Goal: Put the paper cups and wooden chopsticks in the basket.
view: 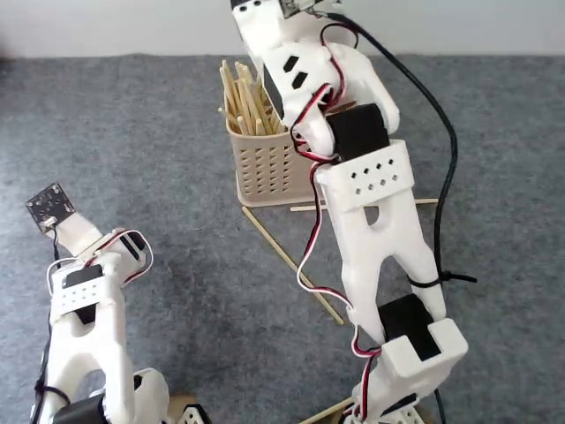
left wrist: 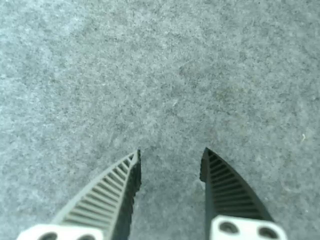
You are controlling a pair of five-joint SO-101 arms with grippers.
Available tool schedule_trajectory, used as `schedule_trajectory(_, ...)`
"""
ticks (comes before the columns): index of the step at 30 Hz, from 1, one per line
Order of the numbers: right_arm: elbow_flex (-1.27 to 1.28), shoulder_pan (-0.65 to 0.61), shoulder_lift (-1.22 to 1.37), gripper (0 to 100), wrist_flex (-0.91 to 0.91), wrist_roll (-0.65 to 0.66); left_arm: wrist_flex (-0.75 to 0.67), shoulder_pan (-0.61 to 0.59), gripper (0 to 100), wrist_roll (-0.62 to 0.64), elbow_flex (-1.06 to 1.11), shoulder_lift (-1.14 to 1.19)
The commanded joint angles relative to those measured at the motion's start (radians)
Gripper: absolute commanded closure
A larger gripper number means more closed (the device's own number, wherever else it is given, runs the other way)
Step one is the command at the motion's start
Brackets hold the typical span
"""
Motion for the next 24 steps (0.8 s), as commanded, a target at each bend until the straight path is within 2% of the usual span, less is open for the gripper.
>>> schedule_trajectory(1,-0.040,0.004,-0.067,99.1,-0.030,-0.011,-0.018,-0.003,81,-0.011,-0.025,-0.028)
schedule_trajectory(6,-0.034,0.007,-0.061,99.1,-0.004,-0.012,-0.018,-0.003,81,-0.011,-0.025,-0.028)
schedule_trajectory(13,-0.031,0.008,-0.007,98.7,0.143,-0.014,-0.018,-0.003,81,-0.011,-0.025,-0.028)
schedule_trajectory(17,-0.032,0.005,-0.002,87.7,0.197,-0.021,-0.018,-0.003,81,-0.011,-0.025,-0.028)
schedule_trajectory(20,-0.037,0.008,-0.004,78.9,0.214,-0.106,-0.018,-0.003,81,-0.011,-0.025,-0.028)
schedule_trajectory(24,-0.037,0.010,-0.012,77.5,0.217,-0.138,-0.018,-0.003,81,-0.011,-0.025,-0.028)
